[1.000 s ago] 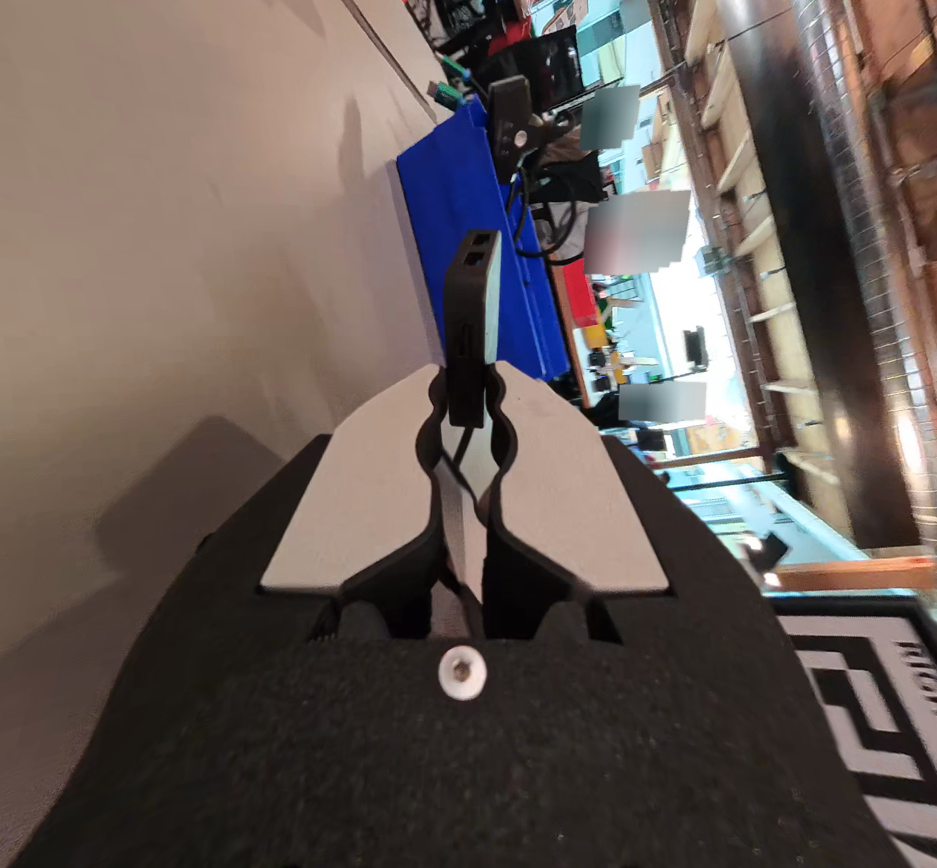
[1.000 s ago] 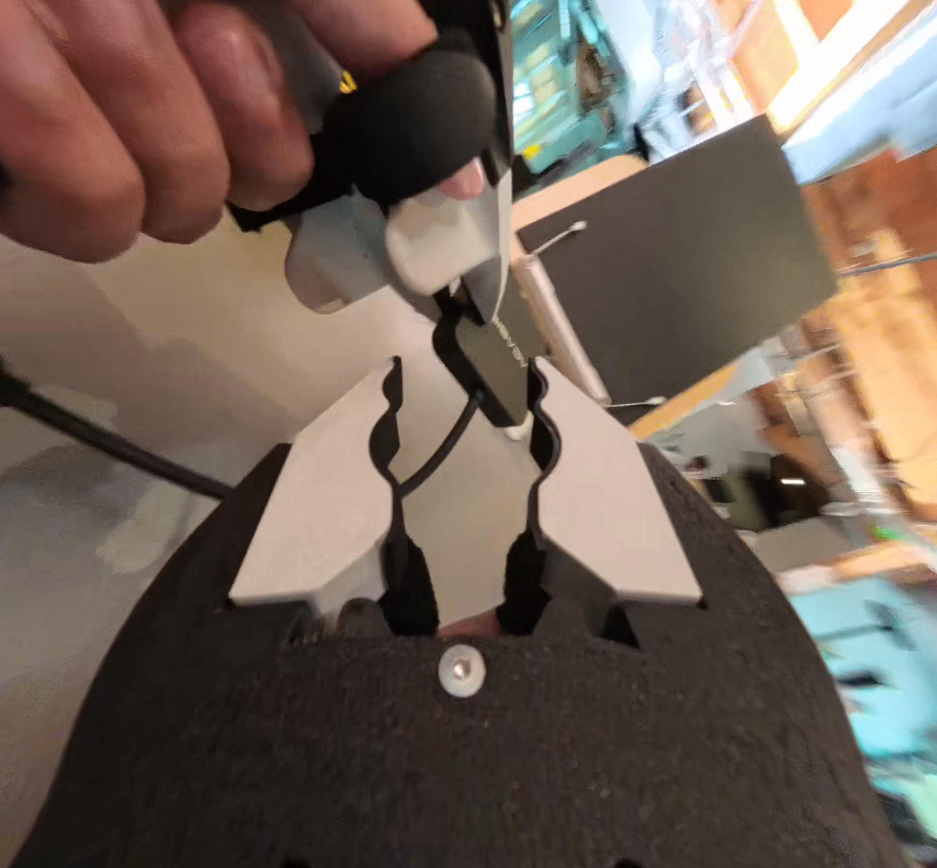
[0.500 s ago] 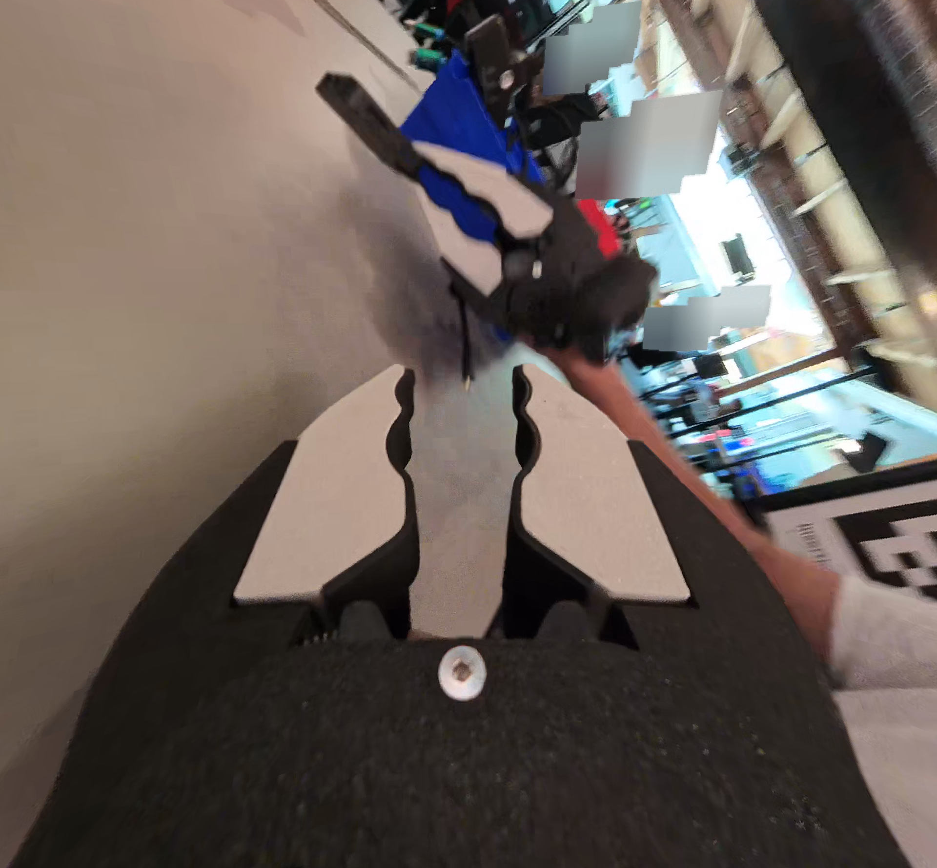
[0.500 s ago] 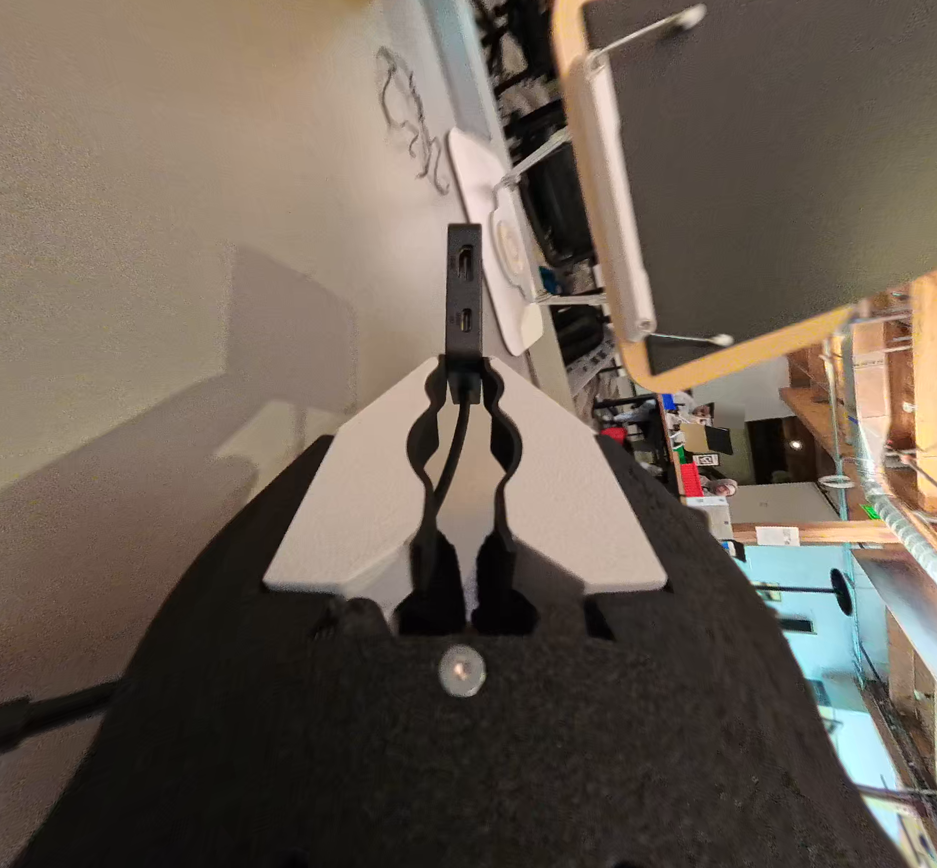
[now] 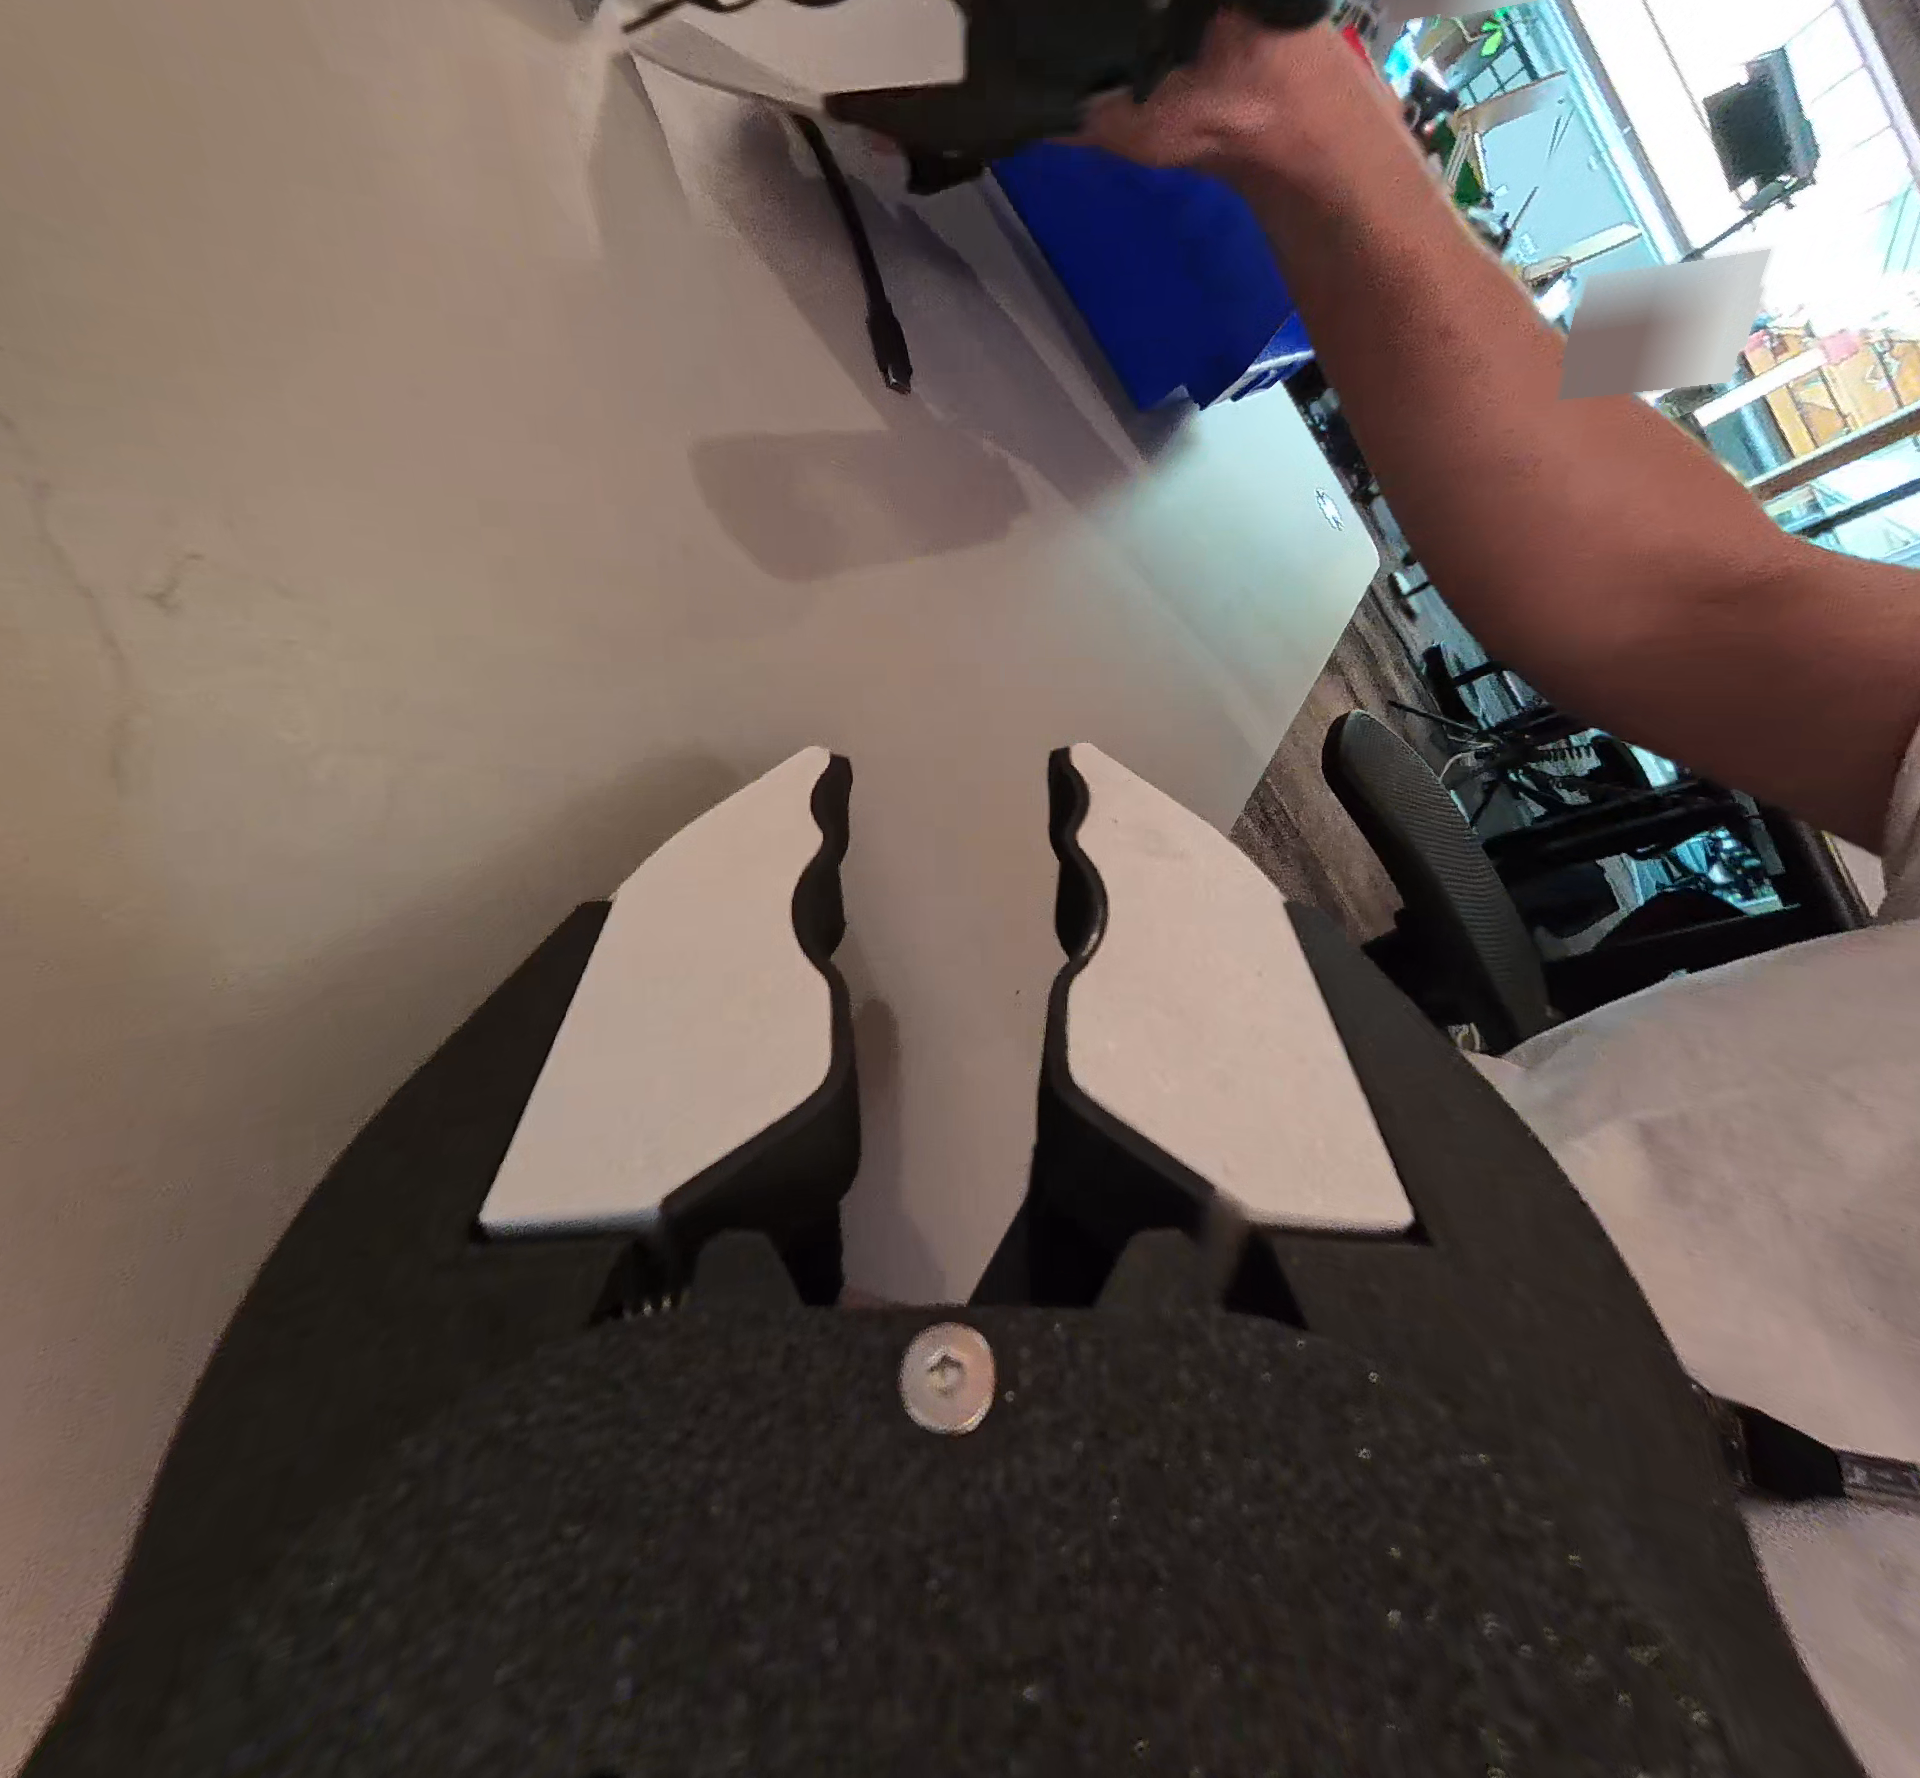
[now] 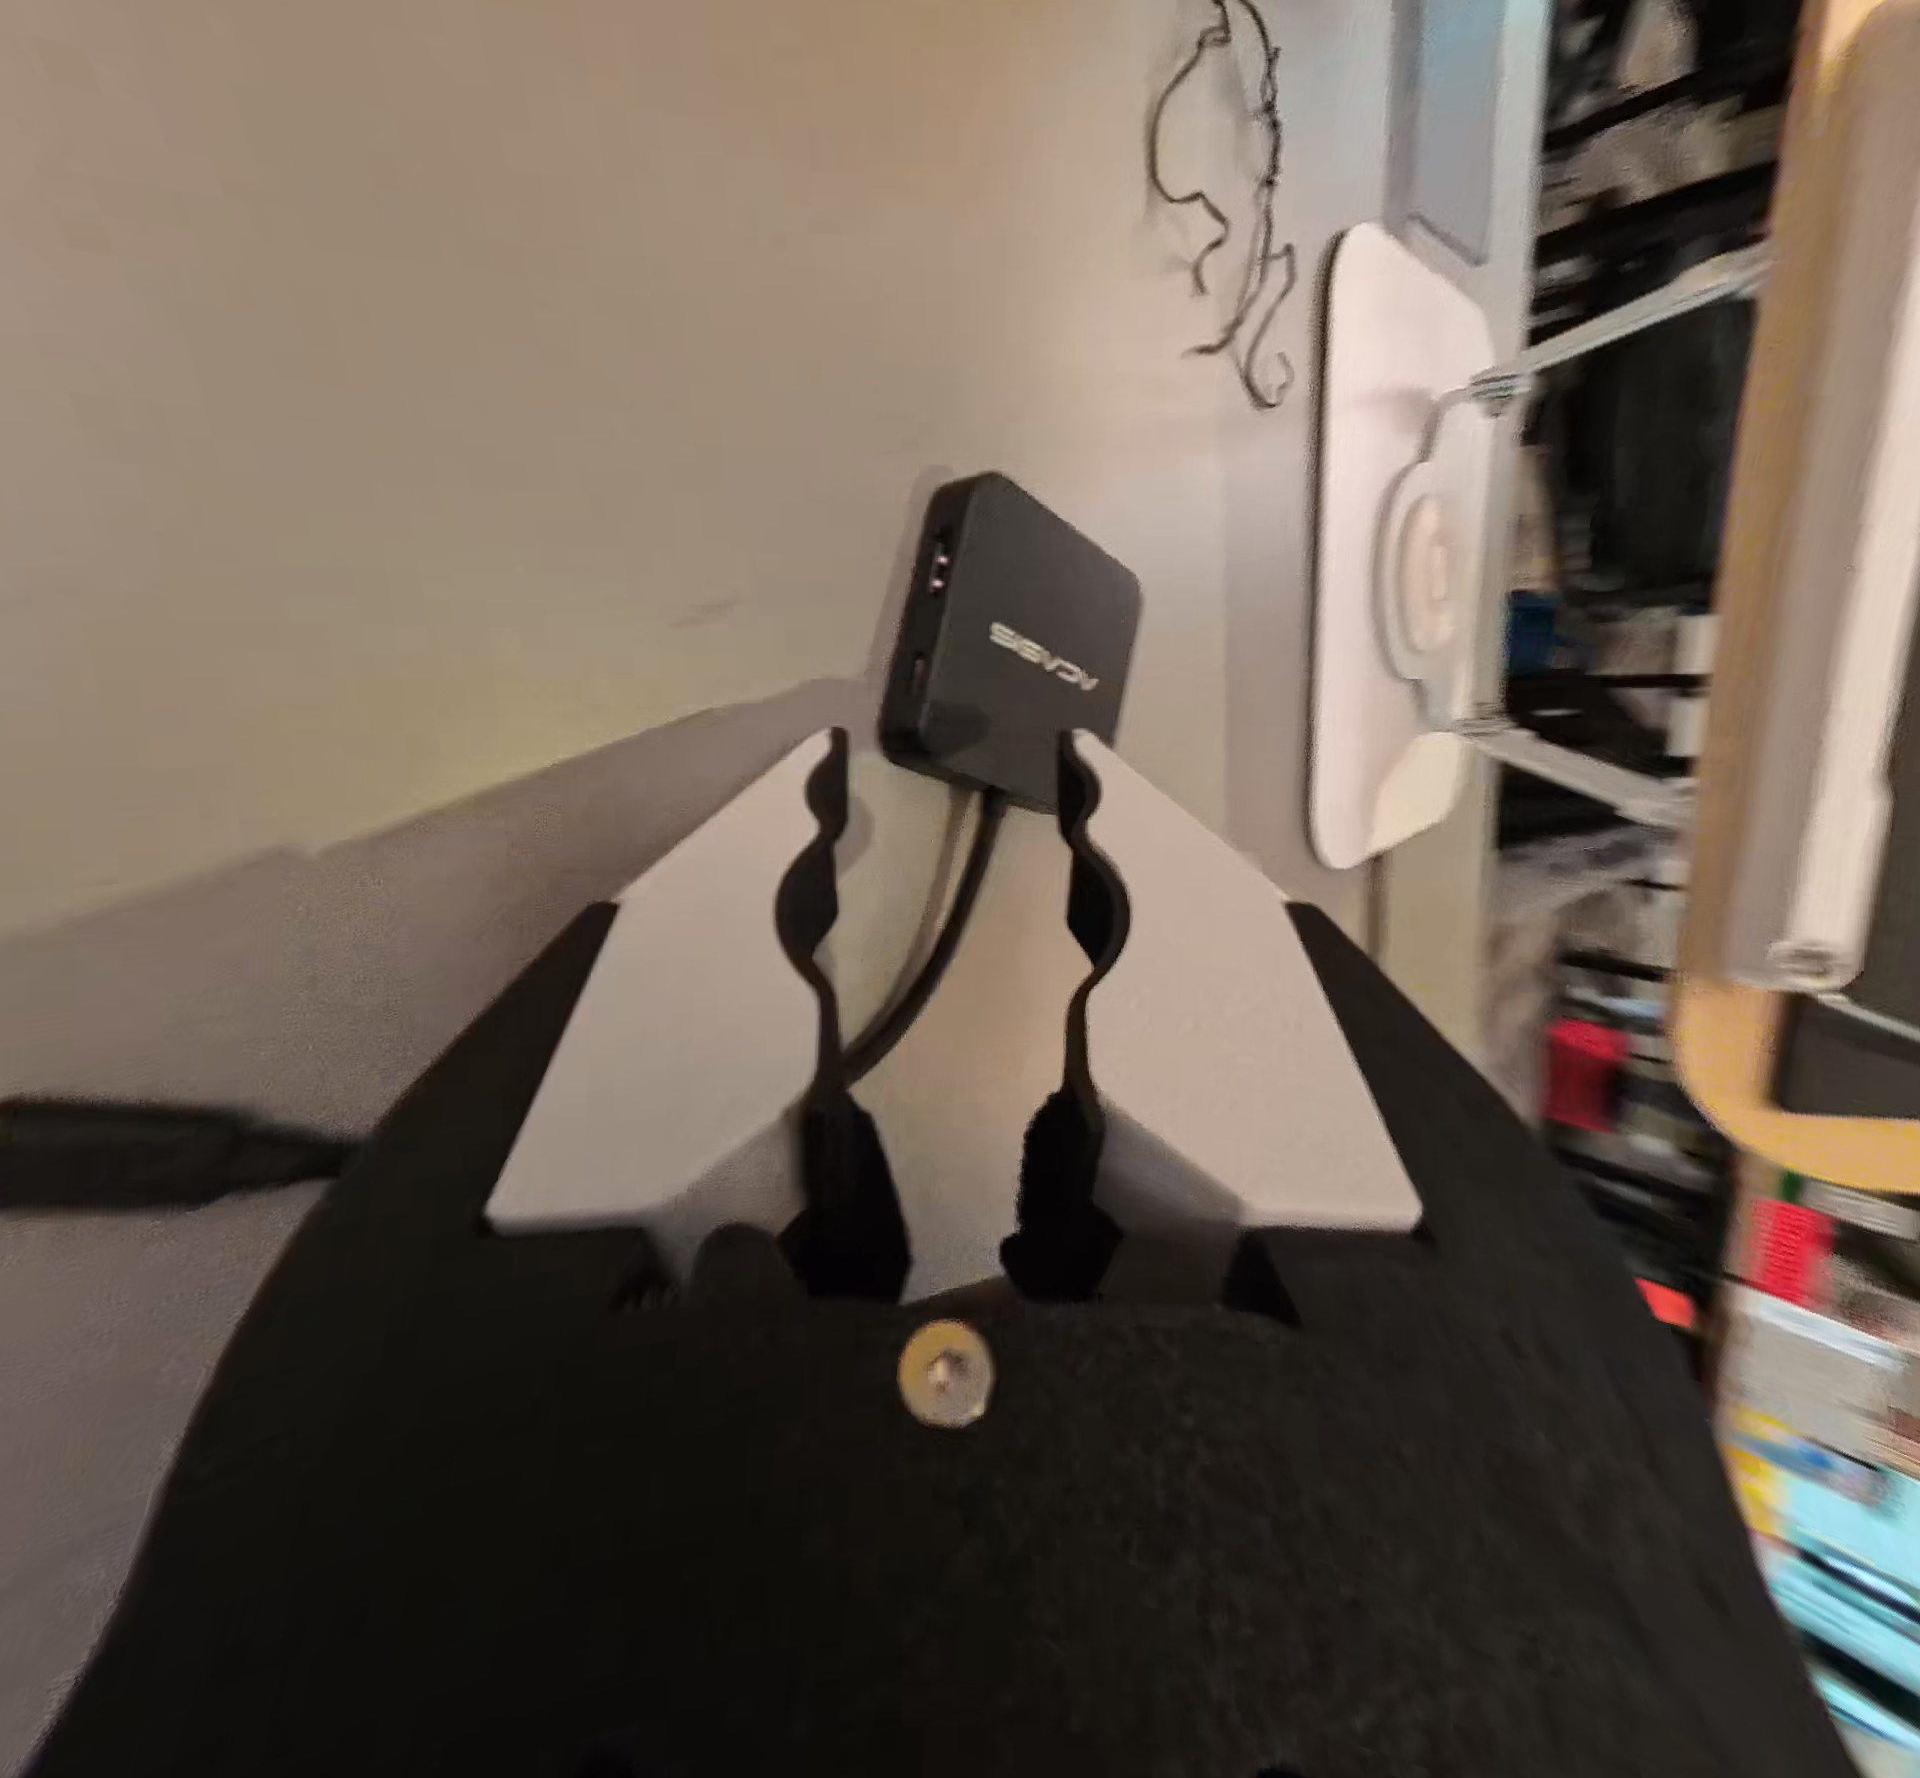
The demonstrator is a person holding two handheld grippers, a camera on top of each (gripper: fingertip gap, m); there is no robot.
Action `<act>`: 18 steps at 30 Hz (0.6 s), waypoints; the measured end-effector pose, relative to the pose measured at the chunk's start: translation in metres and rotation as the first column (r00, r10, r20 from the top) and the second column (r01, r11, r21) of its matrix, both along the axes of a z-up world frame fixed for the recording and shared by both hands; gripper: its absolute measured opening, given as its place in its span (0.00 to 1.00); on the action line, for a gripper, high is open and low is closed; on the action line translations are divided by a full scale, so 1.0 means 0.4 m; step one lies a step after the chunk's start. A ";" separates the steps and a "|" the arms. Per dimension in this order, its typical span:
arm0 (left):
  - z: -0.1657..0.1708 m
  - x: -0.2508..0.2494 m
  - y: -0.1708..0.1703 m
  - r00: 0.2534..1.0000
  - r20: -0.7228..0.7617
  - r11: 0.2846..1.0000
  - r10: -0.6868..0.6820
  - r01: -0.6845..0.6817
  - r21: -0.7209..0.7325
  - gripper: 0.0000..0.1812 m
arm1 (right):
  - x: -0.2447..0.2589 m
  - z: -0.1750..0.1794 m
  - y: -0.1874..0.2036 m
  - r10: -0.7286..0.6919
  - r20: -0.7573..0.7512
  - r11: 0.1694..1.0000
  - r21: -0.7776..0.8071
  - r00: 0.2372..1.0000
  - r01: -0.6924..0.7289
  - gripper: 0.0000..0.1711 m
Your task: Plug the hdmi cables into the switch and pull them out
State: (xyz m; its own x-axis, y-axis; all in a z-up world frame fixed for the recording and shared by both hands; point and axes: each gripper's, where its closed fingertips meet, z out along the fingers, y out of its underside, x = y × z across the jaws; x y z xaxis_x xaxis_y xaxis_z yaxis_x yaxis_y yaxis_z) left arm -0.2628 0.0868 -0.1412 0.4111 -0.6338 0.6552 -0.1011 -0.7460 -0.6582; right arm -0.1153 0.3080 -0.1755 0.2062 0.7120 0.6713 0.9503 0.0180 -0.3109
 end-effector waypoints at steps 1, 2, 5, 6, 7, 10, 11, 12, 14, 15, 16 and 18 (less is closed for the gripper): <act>0.000 -0.008 0.003 1.000 -0.007 1.000 0.006 -0.006 0.006 0.21 | -0.005 0.005 -0.020 -0.011 -0.048 0.997 -0.073 0.999 0.007 0.26; 0.003 -0.020 0.012 1.000 -0.016 0.999 0.023 -0.022 0.027 0.22 | -0.009 0.016 -0.039 -0.033 -0.105 0.991 -0.132 0.994 0.019 0.26; 0.026 -0.074 0.054 0.995 -0.079 0.989 0.064 -0.053 0.139 0.23 | -0.030 0.078 -0.121 -0.161 -0.364 0.953 -0.301 0.917 0.048 0.32; 0.038 -0.105 0.080 0.988 -0.122 0.979 0.092 -0.067 0.193 0.23 | -0.048 0.100 -0.164 -0.215 -0.475 0.927 -0.373 0.853 0.026 0.32; 0.057 -0.141 0.114 0.978 -0.165 0.964 0.128 -0.083 0.253 0.24 | -0.077 0.120 -0.222 -0.250 -0.584 0.892 -0.449 0.772 -0.050 0.32; 0.127 -0.253 0.238 0.922 -0.328 0.926 0.204 -0.074 0.369 0.25 | -0.129 0.175 -0.370 -0.348 -0.804 0.820 -0.510 0.482 -0.259 0.32; 0.133 -0.288 0.282 0.884 -0.416 0.933 0.212 -0.058 0.354 0.24 | -0.136 0.181 -0.409 -0.369 -0.835 0.810 -0.505 0.409 -0.300 0.32; 0.127 -0.316 0.321 0.836 -0.514 0.948 0.192 -0.023 0.316 0.23 | -0.143 0.176 -0.443 -0.391 -0.840 0.798 -0.513 0.375 -0.317 0.32; 0.097 -0.347 0.400 0.737 -0.665 0.973 0.120 0.046 0.227 0.21 | -0.157 0.154 -0.501 -0.382 -0.833 0.793 -0.517 0.400 -0.321 0.32; 0.078 -0.350 0.437 0.698 -0.711 0.983 0.085 0.059 0.176 0.21 | -0.157 0.144 -0.519 -0.359 -0.831 0.810 -0.504 0.425 -0.300 0.32; 0.057 -0.341 0.462 0.677 -0.735 0.989 0.028 0.087 0.118 0.21 | -0.156 0.138 -0.533 -0.337 -0.832 0.827 -0.485 0.441 -0.284 0.32; 0.011 -0.327 0.501 0.642 -0.765 0.995 -0.049 0.100 0.020 0.20 | -0.154 0.137 -0.556 -0.309 -0.836 0.839 -0.464 0.453 -0.285 0.32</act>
